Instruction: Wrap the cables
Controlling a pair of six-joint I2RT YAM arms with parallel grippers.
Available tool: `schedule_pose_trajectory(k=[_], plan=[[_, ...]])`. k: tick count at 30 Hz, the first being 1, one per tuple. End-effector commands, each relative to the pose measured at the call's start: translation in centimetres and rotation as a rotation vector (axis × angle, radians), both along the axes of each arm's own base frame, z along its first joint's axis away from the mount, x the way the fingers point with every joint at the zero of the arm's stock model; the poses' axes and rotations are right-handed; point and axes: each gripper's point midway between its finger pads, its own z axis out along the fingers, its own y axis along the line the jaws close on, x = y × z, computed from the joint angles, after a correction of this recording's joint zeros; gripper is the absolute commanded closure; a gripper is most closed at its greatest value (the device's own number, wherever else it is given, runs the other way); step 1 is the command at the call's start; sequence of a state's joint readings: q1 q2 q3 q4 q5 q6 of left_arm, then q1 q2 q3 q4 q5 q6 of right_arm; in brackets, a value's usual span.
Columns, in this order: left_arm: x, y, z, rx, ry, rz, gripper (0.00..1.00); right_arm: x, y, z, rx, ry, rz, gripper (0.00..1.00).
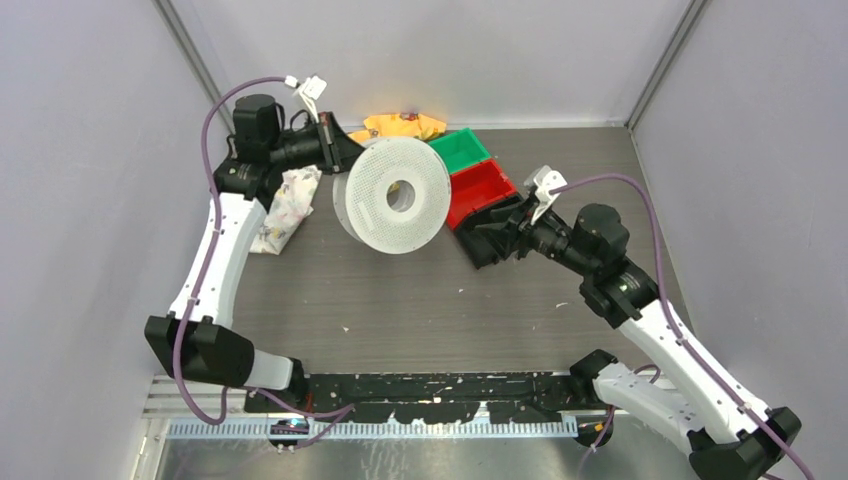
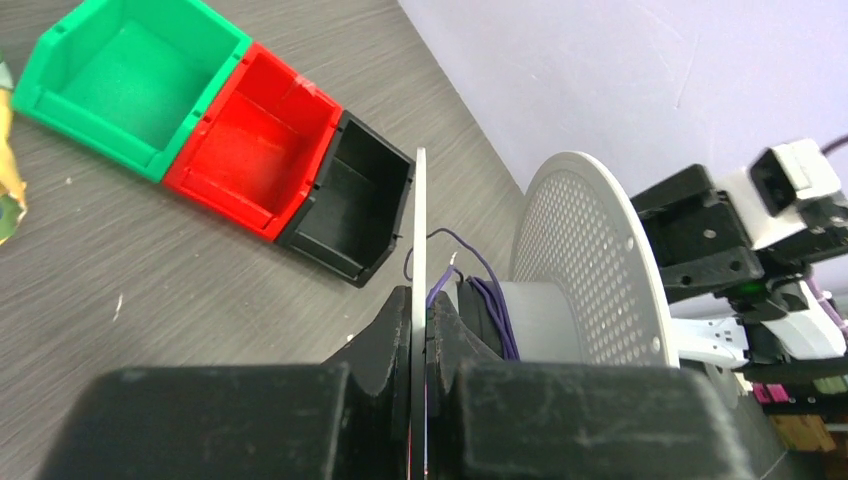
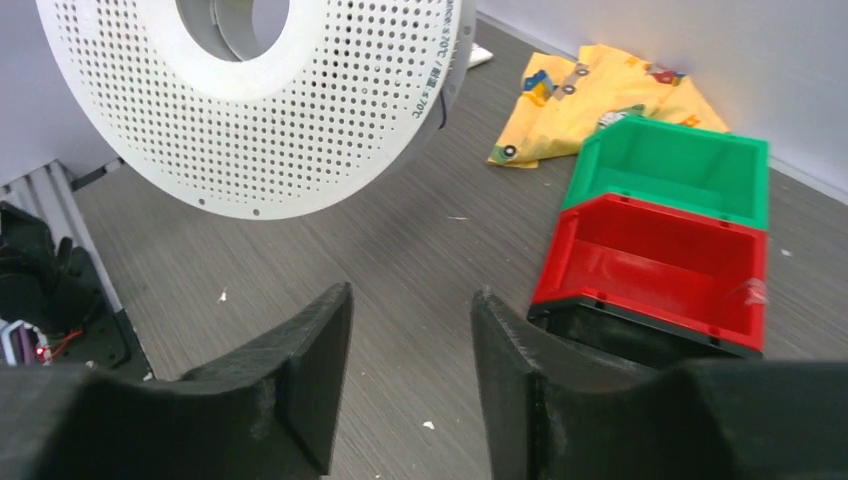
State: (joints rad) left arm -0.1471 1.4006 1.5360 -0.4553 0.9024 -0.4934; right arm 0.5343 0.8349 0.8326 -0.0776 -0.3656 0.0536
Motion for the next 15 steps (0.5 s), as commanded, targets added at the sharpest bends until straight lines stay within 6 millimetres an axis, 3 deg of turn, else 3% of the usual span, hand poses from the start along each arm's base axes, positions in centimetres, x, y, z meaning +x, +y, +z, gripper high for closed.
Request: schedule_pose_trajectory(k=[1,4,7,15], plan=[[0.3,0.9,1.6,-0.041,-0.069,0.036,0.99,0.2,-3.1,2.3,-0.05,-0.081,-0.137,0.41],[1.0,1.2,-0.3,-0.049,-0.056,0.02,0.99,1.2,-5.4,2.4,-0.048,-0.092,-0.284,0.28],[1.9,1.4,-2.8,-0.059,-0.021,0.001,0.99,1.5,-6.7,2.0,-0.051,-0.1,-0.355,0.23],[5.0,1.6,-9.5,-0.07,0.088,0.058,1.0,2.1,-6.3,0.1,-0.073,-0.046,-0.352,0.17]])
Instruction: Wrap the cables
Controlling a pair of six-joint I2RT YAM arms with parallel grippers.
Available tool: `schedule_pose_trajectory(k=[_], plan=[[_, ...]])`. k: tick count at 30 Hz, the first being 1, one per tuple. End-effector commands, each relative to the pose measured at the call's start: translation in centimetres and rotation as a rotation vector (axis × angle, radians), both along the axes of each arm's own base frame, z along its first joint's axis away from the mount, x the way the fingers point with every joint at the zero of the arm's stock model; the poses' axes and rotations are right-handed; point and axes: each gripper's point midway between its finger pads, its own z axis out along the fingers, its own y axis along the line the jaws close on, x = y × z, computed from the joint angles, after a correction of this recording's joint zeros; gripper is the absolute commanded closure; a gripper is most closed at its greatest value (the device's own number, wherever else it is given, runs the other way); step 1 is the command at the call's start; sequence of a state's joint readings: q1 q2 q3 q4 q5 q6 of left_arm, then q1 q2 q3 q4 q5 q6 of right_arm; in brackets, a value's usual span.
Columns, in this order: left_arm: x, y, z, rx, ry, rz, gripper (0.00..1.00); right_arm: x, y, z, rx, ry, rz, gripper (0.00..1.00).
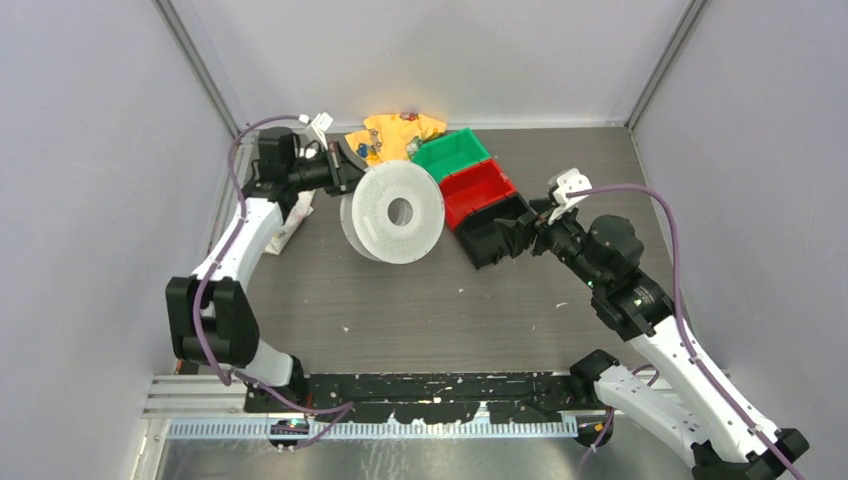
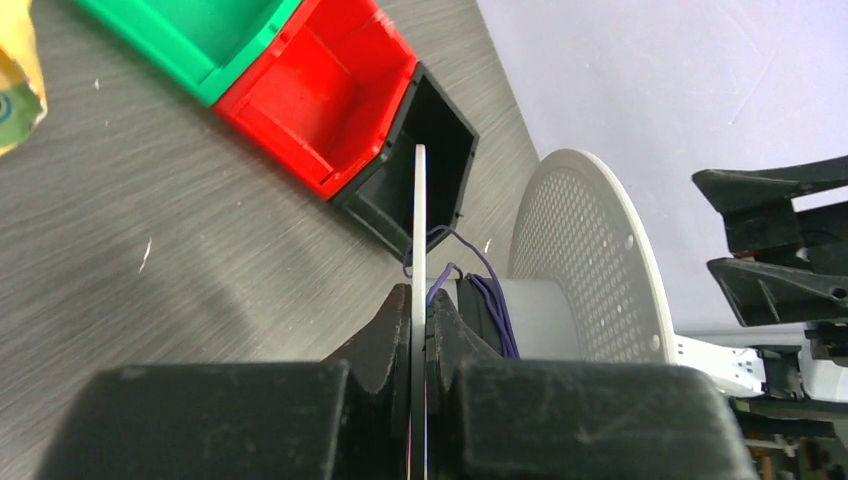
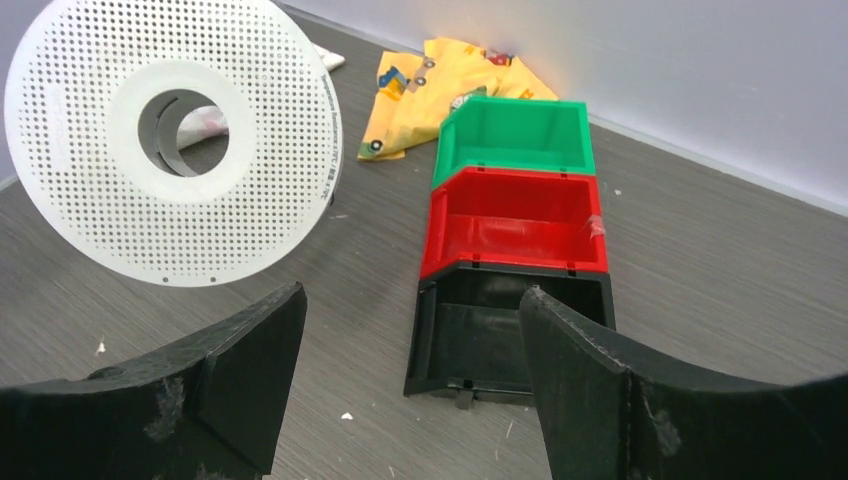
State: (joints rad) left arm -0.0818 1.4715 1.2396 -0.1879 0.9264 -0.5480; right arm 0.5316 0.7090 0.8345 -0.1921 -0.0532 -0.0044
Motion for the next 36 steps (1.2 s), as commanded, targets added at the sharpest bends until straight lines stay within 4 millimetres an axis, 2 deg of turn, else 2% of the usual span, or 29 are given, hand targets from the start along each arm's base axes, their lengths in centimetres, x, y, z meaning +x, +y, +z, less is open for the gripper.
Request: schedule_pose_trajectory(k=[1,9,12,16,21,26,27,29,31,36], plan=[[2.0,-0.1,-0.6,-0.043,-0.033,0.022,0.99,1.0,-0.4,-1.0,-0.016,0.023,-0.044,0.17],[3.9,-0.3,-8.2,-0.045,0.161,0.036,1.0,1.4,-0.3,-1.8,-0.038,0.042,-0.052,0.16],[4.6,0.1,-10.3,-0.009,0.197,0.051,1.0,1.4,-0.4,-2.1,-0.047,0.049,-0.052,0.16],[4.5,0.2,-13.6,0.029,0.275,0.042,0.99,1.6,-0.3,-2.4,-0.054,0.057,-0.052,0.16],[4.5,0.1,-15.5,0.013,0.315,0.045,0.99,2.0,0.0,-2.7,-0.051,0.069,-0.054,0.16],[4.6,0.5,-16.5,0.027,0.328,0.048,0.99,2.2,0.1,-2.9,-0.059,0.08,-0.053,0.16],[4.6,0.7,-16.7,0.028,0.34,0.051,0.97,2.3,0.1,-2.9,-0.06,0.081,-0.055,0.16],[4.6,1.0,-17.2,0.037,0.36,0.053,0.79,2.4,0.2,-3.1,-0.061,0.084,-0.054,0.16],[4.4,1.4,-17.5,0.061,0.37,0.057,0.69,2.4,0.4,-3.2,-0.061,0.09,-0.048,0.16],[3.7,2.5,-17.8,0.153,0.376,0.081,0.53,2.6,0.8,-3.3,-0.056,0.097,-0.032,0.16]])
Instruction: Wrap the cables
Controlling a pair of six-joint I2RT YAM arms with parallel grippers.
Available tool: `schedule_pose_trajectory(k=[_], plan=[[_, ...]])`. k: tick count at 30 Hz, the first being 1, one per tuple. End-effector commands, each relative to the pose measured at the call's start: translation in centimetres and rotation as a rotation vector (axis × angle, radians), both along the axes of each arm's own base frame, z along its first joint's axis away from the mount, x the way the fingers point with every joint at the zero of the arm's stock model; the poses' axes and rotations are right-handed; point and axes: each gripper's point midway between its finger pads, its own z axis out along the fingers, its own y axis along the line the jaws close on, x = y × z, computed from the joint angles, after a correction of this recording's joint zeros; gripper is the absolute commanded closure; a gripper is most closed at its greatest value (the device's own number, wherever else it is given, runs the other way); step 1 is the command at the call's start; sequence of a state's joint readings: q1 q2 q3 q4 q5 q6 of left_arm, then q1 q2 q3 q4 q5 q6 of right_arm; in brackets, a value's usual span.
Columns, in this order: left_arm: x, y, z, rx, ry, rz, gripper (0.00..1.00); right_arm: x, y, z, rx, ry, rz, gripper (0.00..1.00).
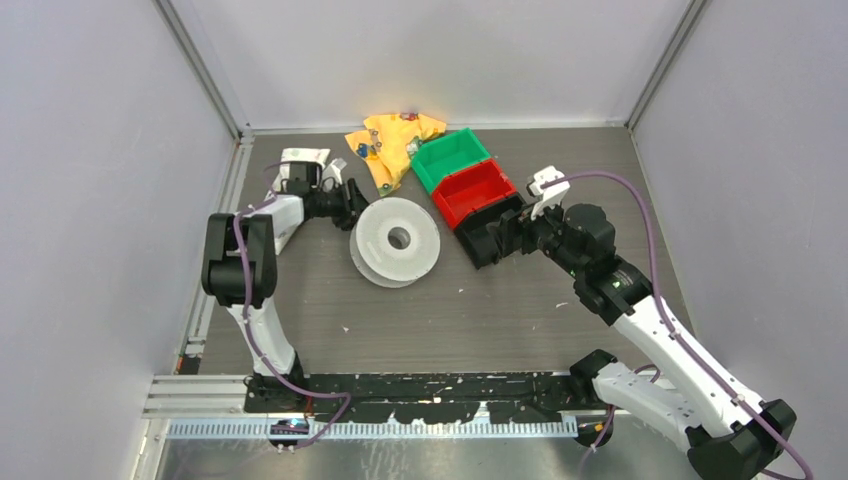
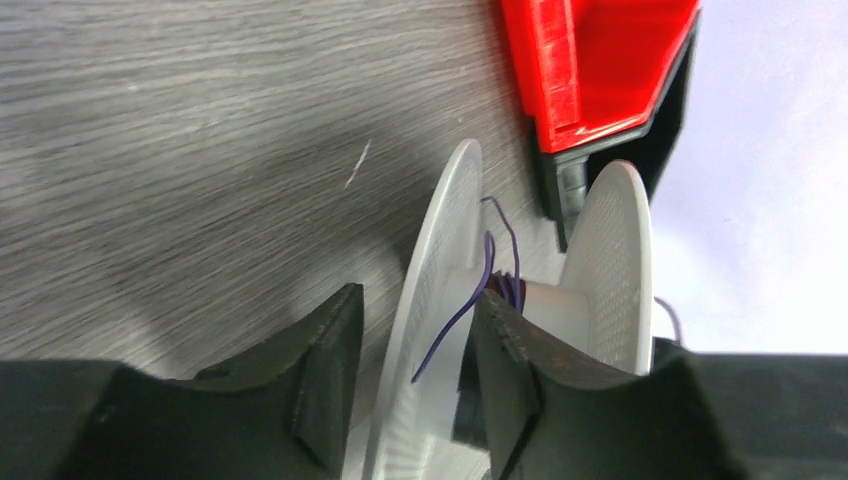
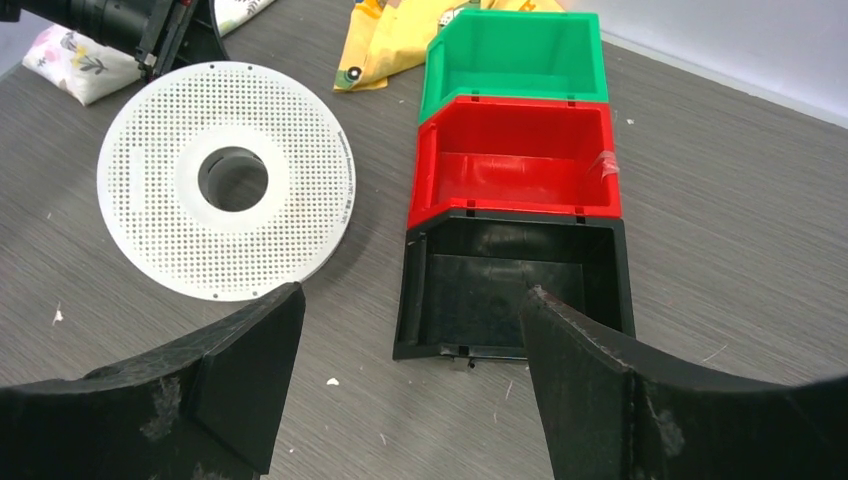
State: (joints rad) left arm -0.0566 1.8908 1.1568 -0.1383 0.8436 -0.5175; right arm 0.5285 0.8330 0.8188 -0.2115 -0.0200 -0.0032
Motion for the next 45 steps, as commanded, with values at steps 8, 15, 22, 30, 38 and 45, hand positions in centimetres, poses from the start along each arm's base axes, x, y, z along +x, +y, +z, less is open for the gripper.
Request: schedule_pose_trajectory(k=[8,15,22,30,38,45], plan=[[0.4,3.9,0.6,0.271,-0.047,0.043,0.4,0.9,0.8,1.0,0.022,-0.026,0.014,0.14],[1.3,7.2,3.9,0.471,-0.137,0.129,0.39,2.4,-0.4,0.9,0.029,0.021,-0.113,0.03],[0.2,9.6,12.1,0.58,-0.276,0.225,0.39,4.9,-5.0,0.6,0.009,0.172,-0.492,0.0],[-5.0,10.4,14.8,0.592,-0.38,0.279,0.38,7.4,-12.6,-0.4,0.025,0.29,-0.897,0.0],[-8.2,11.4,10.8,0.615,-0.373,0.343,0.37,7.2,-14.0,-2.0,0.045,0.337,-1.054,0.0],[-8.1,11.8,10.0,0.63,-0.323,0.366,0.37,7.5,-13.1,-2.8,0.078,0.37,-1.024,0.0]])
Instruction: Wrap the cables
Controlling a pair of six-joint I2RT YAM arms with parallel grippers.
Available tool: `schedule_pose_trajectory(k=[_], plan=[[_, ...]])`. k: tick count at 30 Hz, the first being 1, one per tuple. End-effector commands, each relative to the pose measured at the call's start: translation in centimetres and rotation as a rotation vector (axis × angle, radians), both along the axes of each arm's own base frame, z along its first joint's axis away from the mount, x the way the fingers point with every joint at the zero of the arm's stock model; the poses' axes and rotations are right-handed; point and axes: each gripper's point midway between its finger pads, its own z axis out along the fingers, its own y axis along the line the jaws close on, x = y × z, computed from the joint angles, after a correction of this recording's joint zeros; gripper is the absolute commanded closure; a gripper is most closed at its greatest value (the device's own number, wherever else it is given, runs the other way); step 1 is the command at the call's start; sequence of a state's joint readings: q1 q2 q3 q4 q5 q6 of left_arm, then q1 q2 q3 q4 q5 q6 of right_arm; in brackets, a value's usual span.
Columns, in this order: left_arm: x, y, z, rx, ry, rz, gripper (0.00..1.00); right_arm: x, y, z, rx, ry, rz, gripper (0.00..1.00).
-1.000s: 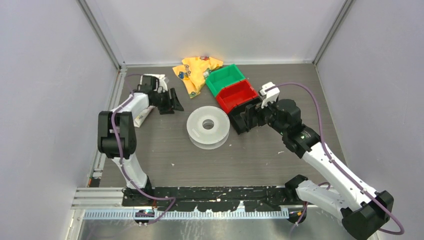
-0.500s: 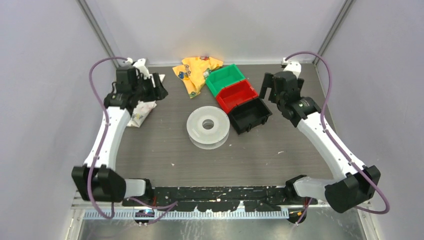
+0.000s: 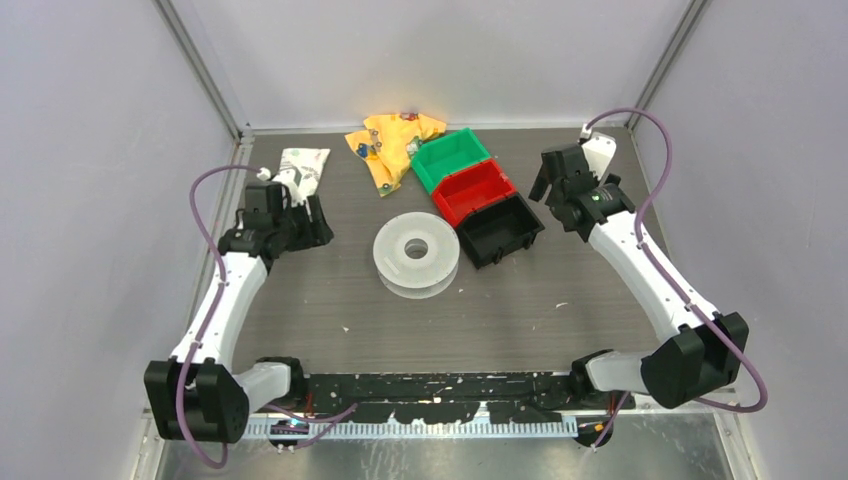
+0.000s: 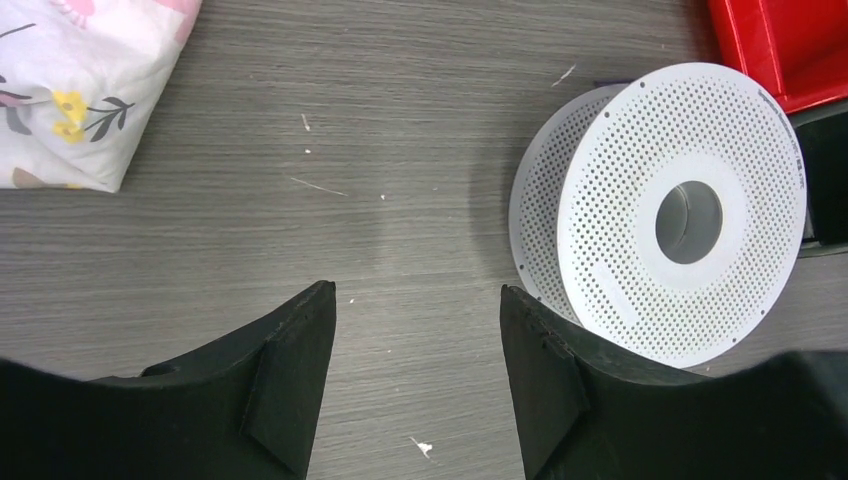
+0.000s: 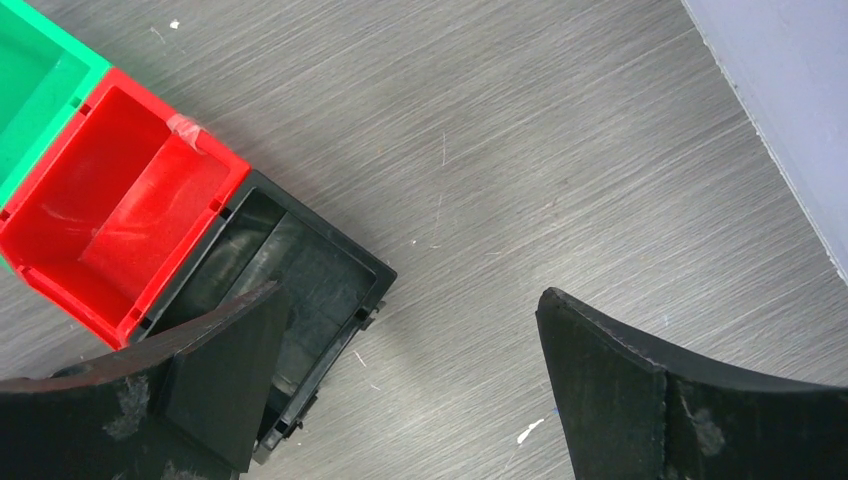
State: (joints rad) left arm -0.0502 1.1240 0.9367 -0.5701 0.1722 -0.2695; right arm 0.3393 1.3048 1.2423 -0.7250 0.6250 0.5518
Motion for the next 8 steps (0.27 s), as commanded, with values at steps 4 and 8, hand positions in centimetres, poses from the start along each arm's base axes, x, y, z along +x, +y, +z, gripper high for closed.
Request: schedule_pose_trajectory(k=[4,8], plan=[[1.69,0.59,2.17,0.008,-0.077,0.043,0.38,0.67,0.24,1.55,0.047,-0.066,-0.049,0.0],[1.89,0.53,2.76,0.001,-0.099,0.045,0.38,0.72,0.28,1.53,0.06,-0.075,-0.06,0.0]])
